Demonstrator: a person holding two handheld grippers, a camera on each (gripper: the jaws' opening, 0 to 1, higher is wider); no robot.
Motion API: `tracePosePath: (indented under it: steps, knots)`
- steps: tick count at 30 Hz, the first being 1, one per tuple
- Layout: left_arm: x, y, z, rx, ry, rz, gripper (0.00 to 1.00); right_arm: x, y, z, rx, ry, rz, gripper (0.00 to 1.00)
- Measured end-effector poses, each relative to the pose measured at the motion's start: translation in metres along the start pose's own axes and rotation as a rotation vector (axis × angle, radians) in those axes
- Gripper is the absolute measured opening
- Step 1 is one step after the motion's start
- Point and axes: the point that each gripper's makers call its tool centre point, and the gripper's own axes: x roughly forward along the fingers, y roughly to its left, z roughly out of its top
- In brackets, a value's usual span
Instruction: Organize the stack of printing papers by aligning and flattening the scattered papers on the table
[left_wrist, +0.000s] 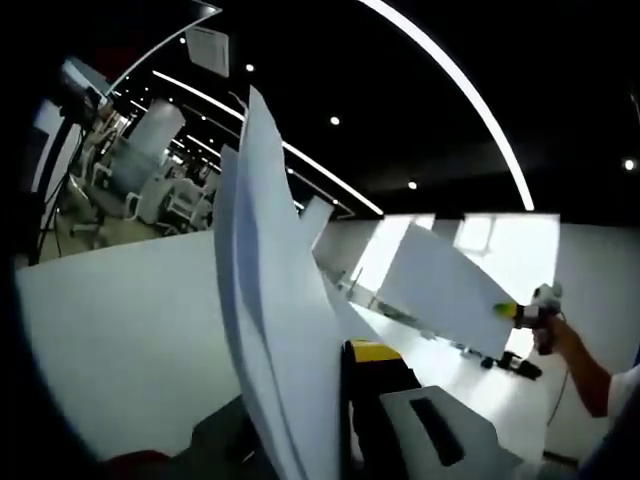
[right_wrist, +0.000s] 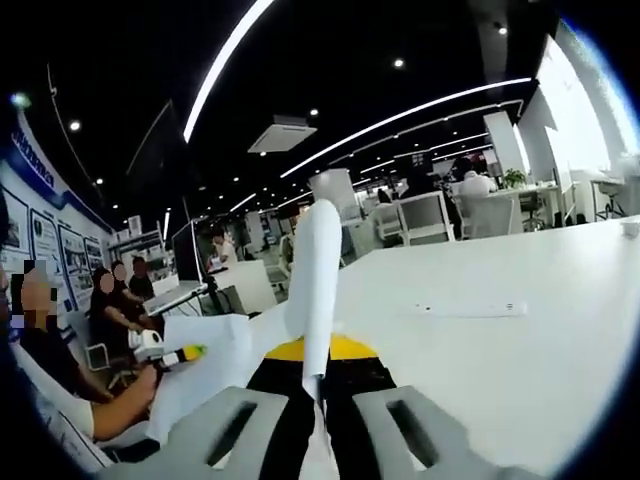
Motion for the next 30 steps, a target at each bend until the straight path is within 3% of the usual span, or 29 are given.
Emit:
tracePosePath:
  steps: [20, 30]
  knots:
    - [0.001, 0.001, 0.000, -0.002, -0.003, 0.000, 0.07, 0.004, 0.004, -0.005, 0.003, 0.014, 0.009, 0.00]
    - [0.001, 0.003, 0.001, -0.005, -0.005, 0.006, 0.07, 0.007, 0.017, -0.007, 0.001, 0.010, 0.034, 0.00]
